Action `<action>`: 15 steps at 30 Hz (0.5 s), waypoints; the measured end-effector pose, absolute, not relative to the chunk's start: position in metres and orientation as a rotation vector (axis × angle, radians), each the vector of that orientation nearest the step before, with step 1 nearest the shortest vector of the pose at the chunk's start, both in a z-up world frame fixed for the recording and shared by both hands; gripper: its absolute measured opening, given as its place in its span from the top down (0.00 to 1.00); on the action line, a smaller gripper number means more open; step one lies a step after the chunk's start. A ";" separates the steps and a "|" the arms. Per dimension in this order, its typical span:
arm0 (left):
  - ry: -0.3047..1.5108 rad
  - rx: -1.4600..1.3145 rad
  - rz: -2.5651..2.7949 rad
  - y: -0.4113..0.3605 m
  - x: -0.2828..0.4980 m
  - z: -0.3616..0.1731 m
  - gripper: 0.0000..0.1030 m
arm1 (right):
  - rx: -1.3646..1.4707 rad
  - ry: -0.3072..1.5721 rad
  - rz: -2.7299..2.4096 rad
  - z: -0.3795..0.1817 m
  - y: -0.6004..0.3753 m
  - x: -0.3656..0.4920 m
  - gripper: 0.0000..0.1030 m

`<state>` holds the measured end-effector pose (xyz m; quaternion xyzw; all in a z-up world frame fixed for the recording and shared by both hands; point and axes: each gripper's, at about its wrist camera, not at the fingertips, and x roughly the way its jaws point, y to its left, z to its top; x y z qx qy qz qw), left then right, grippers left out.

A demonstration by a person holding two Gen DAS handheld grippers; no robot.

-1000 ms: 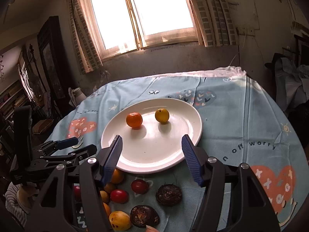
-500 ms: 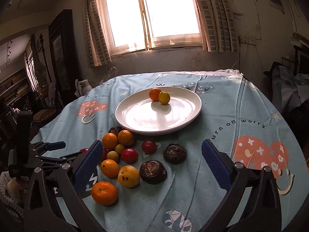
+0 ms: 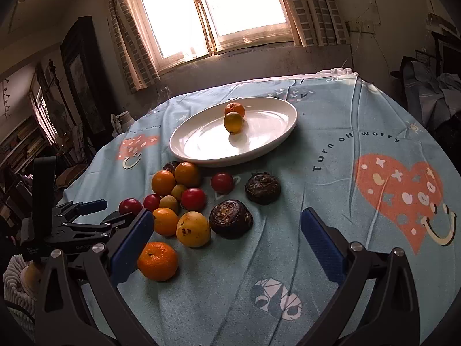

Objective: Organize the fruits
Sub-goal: 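Withdraw both tools from the plate back toward the fruit cluster, then grasp a red apple with the left tool while the right tool grasps a dark brown fruit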

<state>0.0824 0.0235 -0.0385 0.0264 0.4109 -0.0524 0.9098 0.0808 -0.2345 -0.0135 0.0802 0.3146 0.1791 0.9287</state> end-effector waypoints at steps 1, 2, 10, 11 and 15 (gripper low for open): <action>0.850 0.057 -0.108 0.022 0.083 -0.039 0.08 | 0.158 0.645 0.368 -0.013 -0.234 0.081 0.01; 0.852 0.061 -0.108 0.022 0.083 -0.040 0.08 | 0.154 0.651 0.374 -0.014 -0.233 0.081 0.01; 0.878 0.041 -0.087 0.027 0.090 -0.045 0.08 | 0.102 0.677 0.392 -0.017 -0.224 0.077 0.01; 0.877 0.035 -0.085 0.029 0.092 -0.045 0.08 | 0.104 0.689 0.359 -0.019 -0.227 0.080 0.02; 0.898 0.059 -0.103 0.026 0.100 -0.052 0.16 | 0.110 0.754 0.288 -0.027 -0.243 0.101 0.25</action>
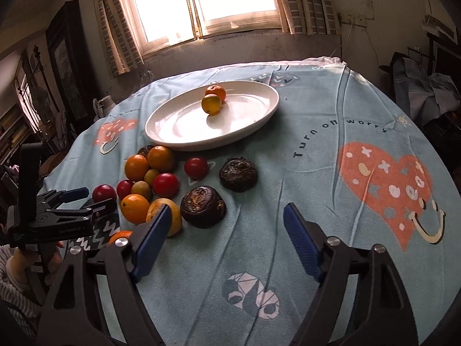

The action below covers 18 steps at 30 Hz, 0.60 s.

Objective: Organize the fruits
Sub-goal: 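Grasp a red apple with the left tool while the right tool grasps a dark brown fruit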

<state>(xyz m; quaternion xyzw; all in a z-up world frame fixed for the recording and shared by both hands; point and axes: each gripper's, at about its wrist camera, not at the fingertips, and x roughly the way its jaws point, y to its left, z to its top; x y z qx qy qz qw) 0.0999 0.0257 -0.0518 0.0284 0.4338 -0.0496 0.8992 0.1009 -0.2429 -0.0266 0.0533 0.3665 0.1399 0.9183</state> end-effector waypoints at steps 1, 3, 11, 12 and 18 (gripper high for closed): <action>0.904 0.069 -0.117 0.023 0.100 -0.053 0.19 | 0.098 0.771 0.291 -0.029 -0.244 0.107 0.25; 0.909 0.092 -0.131 0.017 0.100 -0.055 0.28 | 0.050 0.784 0.280 -0.033 -0.241 0.118 0.32; 0.894 0.096 -0.193 0.010 0.098 -0.054 0.60 | 0.014 0.852 0.298 -0.042 -0.229 0.163 0.36; 0.895 0.092 -0.197 0.010 0.098 -0.054 0.60 | 0.020 0.860 0.305 -0.044 -0.228 0.167 0.37; 0.890 0.026 -0.218 0.018 0.097 -0.050 0.61 | 0.039 0.880 0.280 -0.054 -0.226 0.185 0.40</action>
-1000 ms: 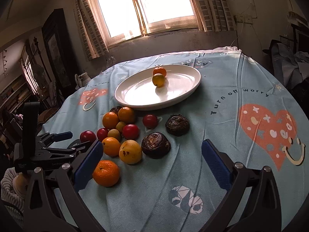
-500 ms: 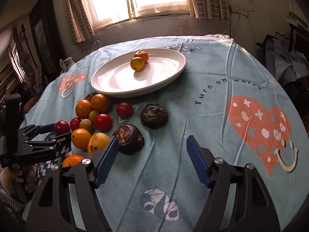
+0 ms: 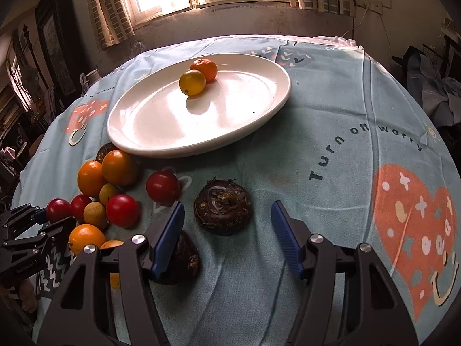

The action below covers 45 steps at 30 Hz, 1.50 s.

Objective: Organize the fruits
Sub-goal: 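Grasp a red apple with the left tool while the right tool grasps a dark brown fruit, then lower both held fruits onto the white plate and open both tools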

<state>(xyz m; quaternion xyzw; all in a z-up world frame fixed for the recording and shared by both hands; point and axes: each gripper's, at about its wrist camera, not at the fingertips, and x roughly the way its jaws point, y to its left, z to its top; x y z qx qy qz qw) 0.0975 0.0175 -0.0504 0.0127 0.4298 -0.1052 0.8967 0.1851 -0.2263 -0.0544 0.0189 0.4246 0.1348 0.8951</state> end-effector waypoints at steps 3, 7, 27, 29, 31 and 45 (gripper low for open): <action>0.885 0.022 -0.207 0.019 0.097 -0.049 0.61 | 0.040 0.889 0.283 -0.057 -0.226 0.187 0.50; 0.849 0.006 -0.200 0.023 0.094 -0.042 0.61 | 0.052 0.875 0.291 -0.055 -0.229 0.182 0.58; 0.768 -0.027 -0.216 0.014 0.117 -0.004 0.61 | 0.122 0.833 0.351 -0.032 -0.244 0.159 0.67; 0.769 -0.032 -0.227 0.013 0.116 -0.006 0.61 | 0.096 0.828 0.351 -0.031 -0.242 0.155 0.64; 0.777 -0.027 -0.230 0.011 0.116 -0.011 0.61 | 0.081 0.858 0.346 -0.039 -0.240 0.157 0.64; 0.801 0.003 -0.244 0.003 0.128 -0.008 0.61 | 0.047 0.828 0.288 -0.046 -0.237 0.156 0.60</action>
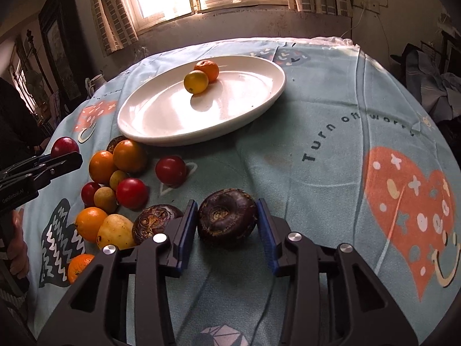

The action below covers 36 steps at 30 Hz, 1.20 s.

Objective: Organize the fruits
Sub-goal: 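Lower both held fruits onto the white plate and open both tools, then move both open tools back over the remaining fruit cluster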

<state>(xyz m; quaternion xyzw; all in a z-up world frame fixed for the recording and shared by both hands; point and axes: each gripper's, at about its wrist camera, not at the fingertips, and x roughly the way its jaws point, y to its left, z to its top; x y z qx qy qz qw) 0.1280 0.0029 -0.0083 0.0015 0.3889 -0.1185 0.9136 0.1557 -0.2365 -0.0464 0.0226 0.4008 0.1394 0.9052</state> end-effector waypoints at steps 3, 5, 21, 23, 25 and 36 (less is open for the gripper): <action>0.797 0.029 -0.240 -0.003 0.145 0.002 0.61 | 0.066 0.760 0.288 -0.024 -0.240 0.157 0.60; 0.796 0.034 -0.233 -0.007 0.161 0.008 0.61 | 0.065 0.745 0.292 -0.013 -0.236 0.168 0.60; 0.827 -0.006 -0.226 -0.029 0.235 -0.011 0.45 | 0.136 0.729 0.297 -0.014 -0.221 0.243 0.39; 0.809 -0.022 -0.224 -0.023 0.224 -0.004 0.45 | 0.156 0.726 0.306 -0.008 -0.227 0.235 0.39; 0.796 -0.036 -0.222 -0.014 0.210 0.000 0.43 | 0.179 0.726 0.320 -0.004 -0.231 0.223 0.39; 0.811 0.007 -0.152 0.018 0.125 -0.024 0.35 | 0.155 0.738 0.398 -0.015 -0.227 0.127 0.39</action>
